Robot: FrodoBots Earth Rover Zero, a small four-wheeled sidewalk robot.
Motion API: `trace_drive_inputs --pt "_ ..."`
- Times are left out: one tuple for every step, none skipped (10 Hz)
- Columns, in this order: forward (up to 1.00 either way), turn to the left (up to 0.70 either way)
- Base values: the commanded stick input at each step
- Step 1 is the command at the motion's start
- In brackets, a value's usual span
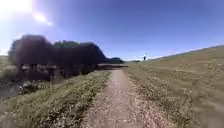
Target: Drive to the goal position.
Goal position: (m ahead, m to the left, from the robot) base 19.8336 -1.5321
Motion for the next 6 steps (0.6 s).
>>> trace_drive_inputs --pt "1.00 -0.08" --pt "1.00 -0.21" --pt "1.00 -0.33" --pt "1.00 -0.15" --pt "1.00 0.00" --pt "1.00 0.00"
